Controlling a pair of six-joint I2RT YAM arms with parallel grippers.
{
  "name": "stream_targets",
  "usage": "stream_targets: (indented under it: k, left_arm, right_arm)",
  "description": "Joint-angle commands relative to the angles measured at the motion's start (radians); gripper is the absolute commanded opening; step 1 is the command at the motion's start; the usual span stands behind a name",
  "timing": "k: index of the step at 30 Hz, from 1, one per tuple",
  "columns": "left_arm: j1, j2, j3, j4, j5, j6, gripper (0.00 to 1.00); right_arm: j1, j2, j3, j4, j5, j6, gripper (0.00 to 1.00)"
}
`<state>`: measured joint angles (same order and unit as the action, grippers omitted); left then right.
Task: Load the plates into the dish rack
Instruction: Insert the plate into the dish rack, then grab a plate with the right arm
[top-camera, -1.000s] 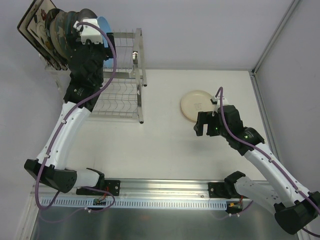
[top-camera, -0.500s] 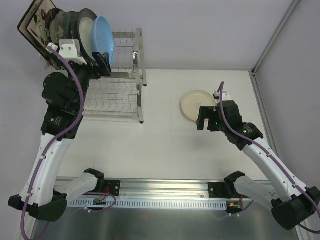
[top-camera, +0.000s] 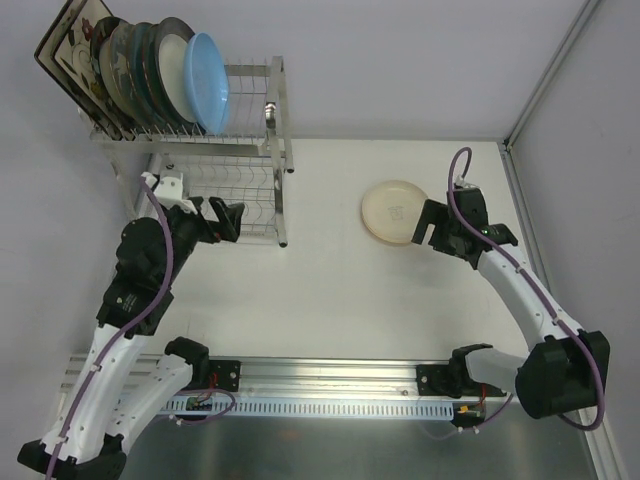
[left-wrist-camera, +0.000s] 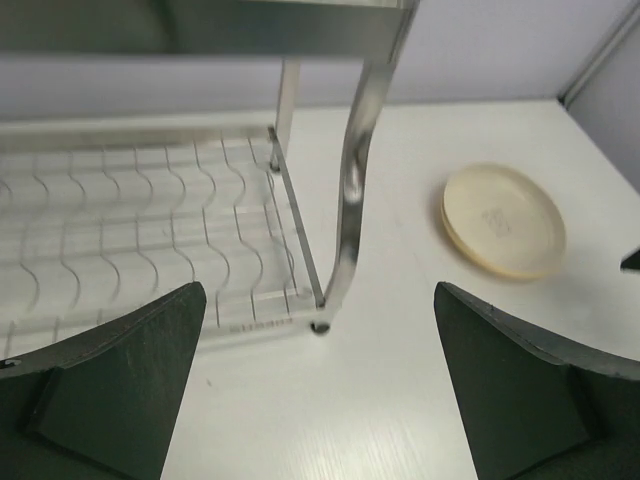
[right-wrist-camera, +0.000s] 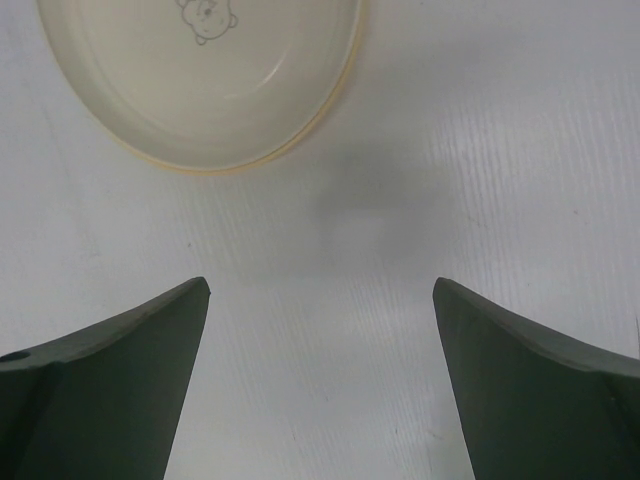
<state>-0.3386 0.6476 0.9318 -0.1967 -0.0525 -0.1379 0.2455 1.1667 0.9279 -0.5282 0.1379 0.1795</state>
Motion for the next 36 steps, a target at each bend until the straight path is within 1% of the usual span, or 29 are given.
stream_targets:
  k: [1,2,4,5,10,11,16,17,19,20,23,25,28,29,32,36]
  left_arm:
    - [0.009,-0.084,-0.100,-0.014,0.085,-0.080,0.99]
    - [0.007,-0.100,-0.152,-0.020,0.094,-0.084,0.99]
    - [0.007,-0.141,-0.203,-0.021,0.102,-0.094,0.99]
    - [0.007,-0.153,-0.247,-0.023,0.108,-0.101,0.99]
    - [0.007,-0.178,-0.365,-0.027,0.118,-0.111,0.99]
    - [0.007,-0.174,-0.378,-0.027,0.123,-0.106,0.99]
    - [0.009,-0.131,-0.432,-0.026,0.163,-0.109,0.99]
    - [0.009,-0.126,-0.438,-0.023,0.166,-0.108,0.99]
    - [0.007,-0.112,-0.450,-0.024,0.164,-0.100,0.99]
    - [0.007,-0.109,-0.450,-0.026,0.164,-0.097,0.99]
    - [0.007,-0.105,-0.449,-0.024,0.152,-0.092,0.99]
    - [0.007,-0.103,-0.450,-0.024,0.152,-0.094,0.99]
    - [0.007,-0.105,-0.450,-0.023,0.155,-0.097,0.99]
    - [0.007,-0.103,-0.450,-0.024,0.152,-0.095,0.99]
    - [0.007,-0.105,-0.450,-0.024,0.152,-0.095,0.99]
    - [0.007,-0.111,-0.453,-0.024,0.163,-0.101,0.99]
  right_arm:
    - [-0.043,0.063,0.049,0.051,-0.006,0.054,0.99]
    - [-0.061,0.079,0.055,0.071,-0.007,0.057,0.98]
    - [-0.077,0.132,0.064,0.089,-0.015,0.049,0.96]
    - [-0.081,0.149,0.071,0.123,-0.017,0.038,0.93]
    - [-0.106,0.273,0.115,0.192,-0.009,-0.058,0.85]
    - [-0.110,0.289,0.126,0.207,-0.009,-0.069,0.81]
    - [-0.138,0.422,0.248,0.224,-0.049,-0.158,0.70]
    - [-0.143,0.444,0.267,0.218,-0.058,-0.197,0.66]
    - [-0.156,0.500,0.314,0.221,-0.076,-0.221,0.60]
    - [-0.163,0.519,0.328,0.221,-0.092,-0.242,0.54]
    - [-0.172,0.617,0.403,0.205,-0.123,-0.288,0.49]
    - [-0.175,0.651,0.458,0.176,-0.123,-0.305,0.48]
    - [-0.181,0.705,0.499,0.154,-0.129,-0.331,0.45]
    - [-0.183,0.727,0.518,0.148,-0.162,-0.339,0.45]
    - [-0.189,0.758,0.546,0.131,-0.169,-0.347,0.45]
    - [-0.193,0.794,0.580,0.117,-0.176,-0.362,0.41]
